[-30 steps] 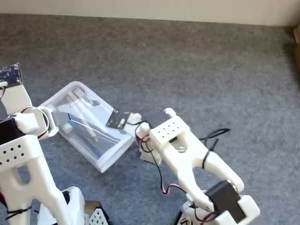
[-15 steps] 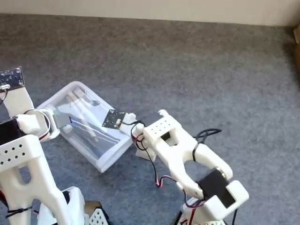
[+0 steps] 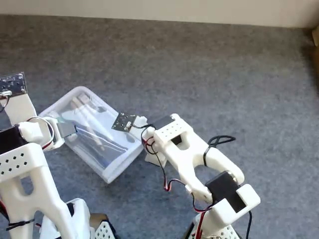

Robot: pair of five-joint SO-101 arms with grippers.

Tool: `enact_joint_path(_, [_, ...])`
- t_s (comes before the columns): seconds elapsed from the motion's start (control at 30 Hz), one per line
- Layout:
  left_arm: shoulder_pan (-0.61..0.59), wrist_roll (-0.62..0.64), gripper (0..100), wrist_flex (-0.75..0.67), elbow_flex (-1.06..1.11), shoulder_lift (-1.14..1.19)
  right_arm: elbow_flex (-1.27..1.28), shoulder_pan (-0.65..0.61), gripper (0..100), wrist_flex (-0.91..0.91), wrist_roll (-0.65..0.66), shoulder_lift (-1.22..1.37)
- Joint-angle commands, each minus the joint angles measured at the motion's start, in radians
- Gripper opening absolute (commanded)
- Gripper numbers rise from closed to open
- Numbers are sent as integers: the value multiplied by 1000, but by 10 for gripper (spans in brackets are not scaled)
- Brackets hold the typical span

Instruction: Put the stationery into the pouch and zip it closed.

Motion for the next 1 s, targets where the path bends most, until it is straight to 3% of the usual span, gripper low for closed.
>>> enact_joint_path(0.0, [-13, 14, 332, -15, -5, -25, -15, 45, 139, 22, 9, 12])
enact_joint_path(0.4, [-13, 14, 332, -9, -5, -25, -13, 45, 178, 105, 12, 12])
enact_joint_path(0.73, [-13, 14, 332, -9, -5, -27, -13, 44, 2, 82, 14, 12])
enact_joint_path(0.97, [-10, 14, 332, -8, -15, -31, -25, 107, 5, 179, -25, -202])
